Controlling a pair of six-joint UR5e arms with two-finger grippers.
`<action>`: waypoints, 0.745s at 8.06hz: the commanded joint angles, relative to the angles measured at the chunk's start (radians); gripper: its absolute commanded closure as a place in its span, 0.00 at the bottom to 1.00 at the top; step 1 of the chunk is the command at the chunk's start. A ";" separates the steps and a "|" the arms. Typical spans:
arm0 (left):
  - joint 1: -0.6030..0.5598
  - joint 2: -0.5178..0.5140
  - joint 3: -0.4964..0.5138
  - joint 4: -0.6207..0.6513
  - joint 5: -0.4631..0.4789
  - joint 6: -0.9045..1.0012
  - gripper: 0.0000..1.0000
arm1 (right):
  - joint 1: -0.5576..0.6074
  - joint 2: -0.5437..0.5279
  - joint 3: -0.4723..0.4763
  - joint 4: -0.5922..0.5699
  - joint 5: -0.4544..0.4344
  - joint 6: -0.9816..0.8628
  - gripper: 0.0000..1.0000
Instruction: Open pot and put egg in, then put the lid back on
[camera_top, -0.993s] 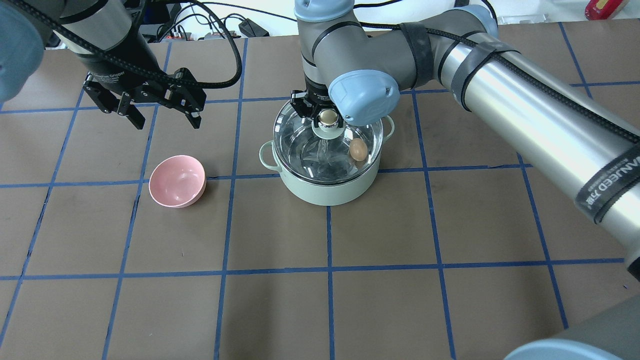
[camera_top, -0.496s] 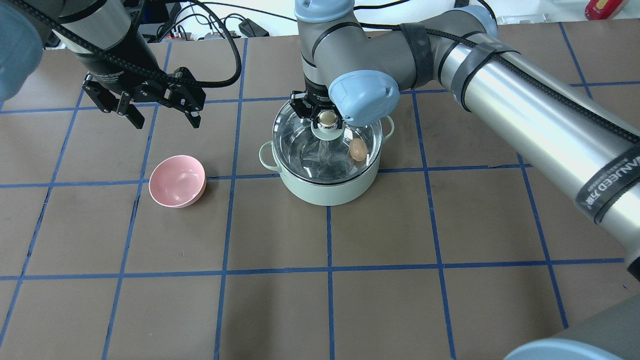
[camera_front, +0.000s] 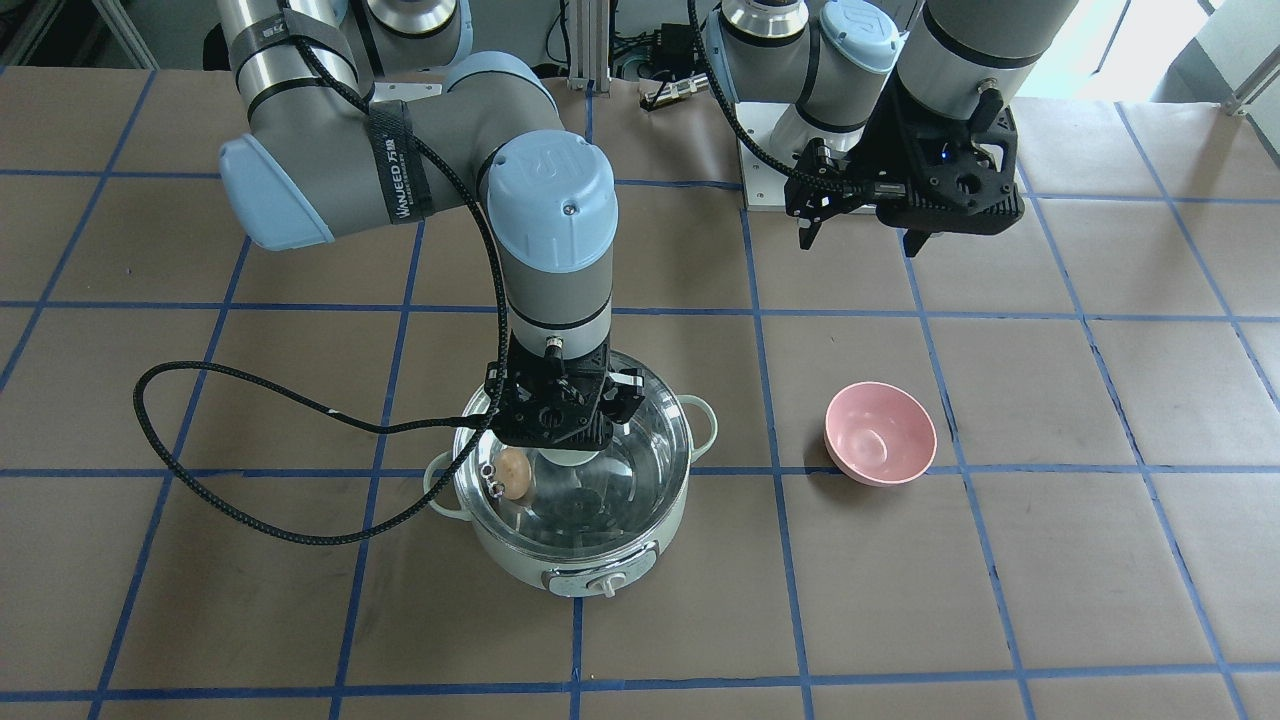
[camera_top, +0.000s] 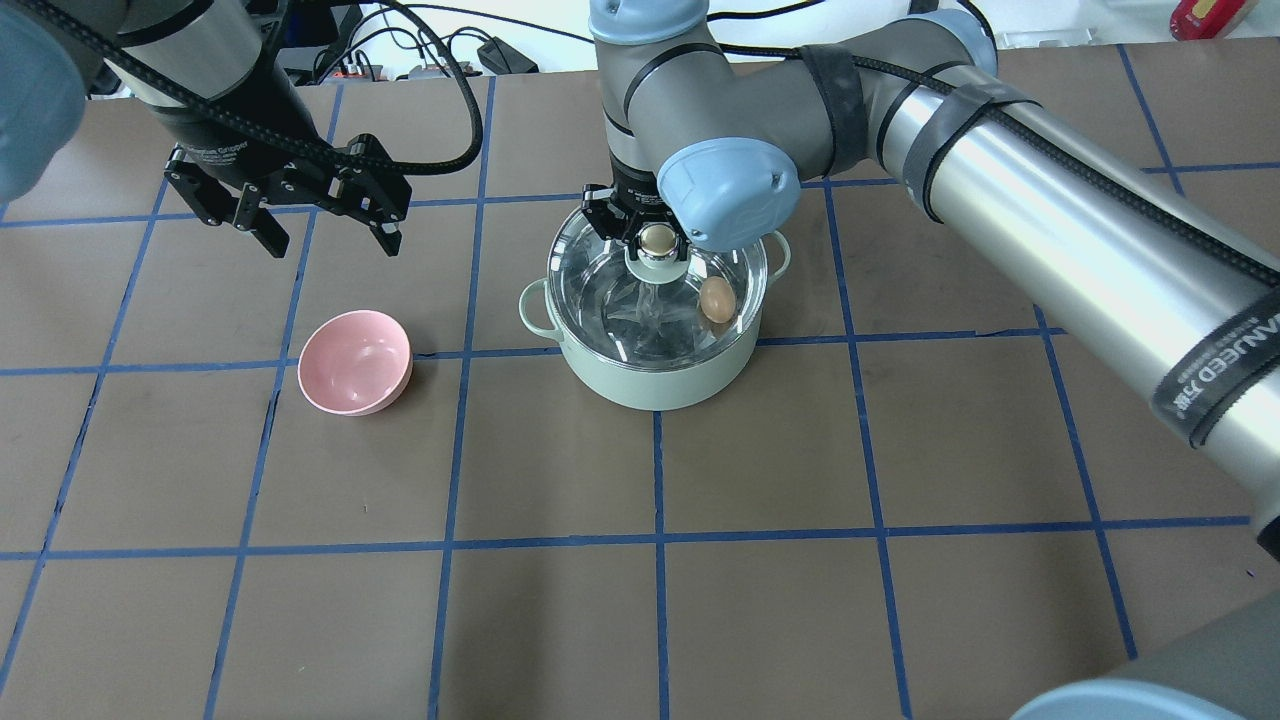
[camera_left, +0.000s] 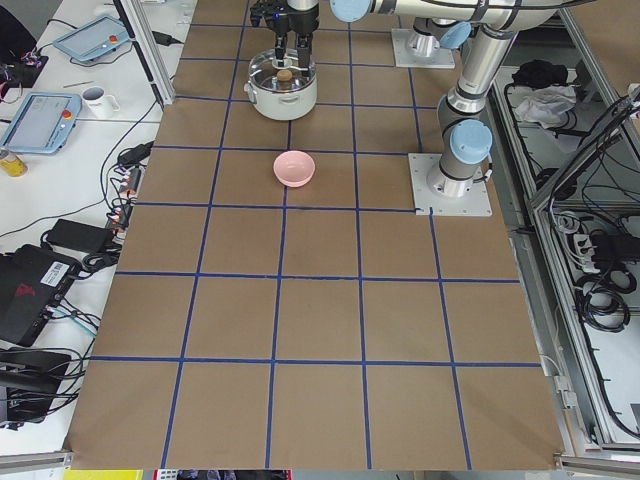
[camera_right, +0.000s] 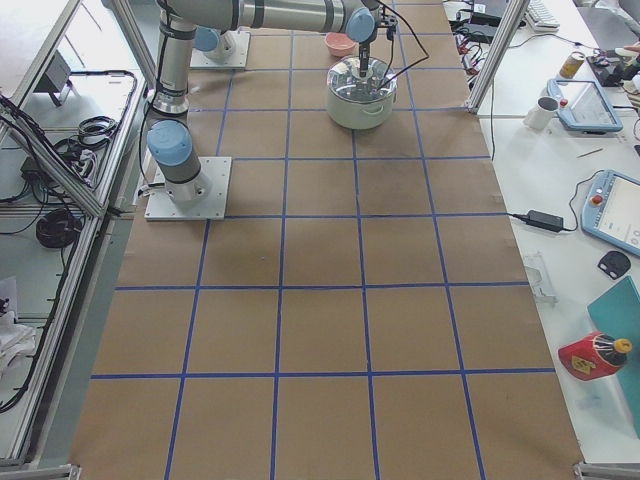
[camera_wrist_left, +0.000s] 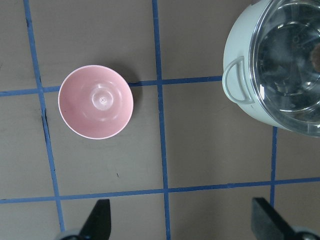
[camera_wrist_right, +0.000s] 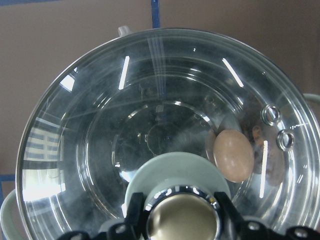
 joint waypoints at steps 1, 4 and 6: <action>0.000 0.000 0.000 0.000 0.000 0.000 0.00 | 0.000 0.001 0.000 0.006 0.004 -0.002 1.00; 0.000 0.000 0.000 0.000 0.000 0.000 0.00 | 0.000 0.003 0.000 0.006 0.004 -0.017 0.72; 0.000 0.000 0.000 0.000 0.000 0.000 0.00 | -0.009 -0.009 -0.002 0.012 0.003 -0.018 0.00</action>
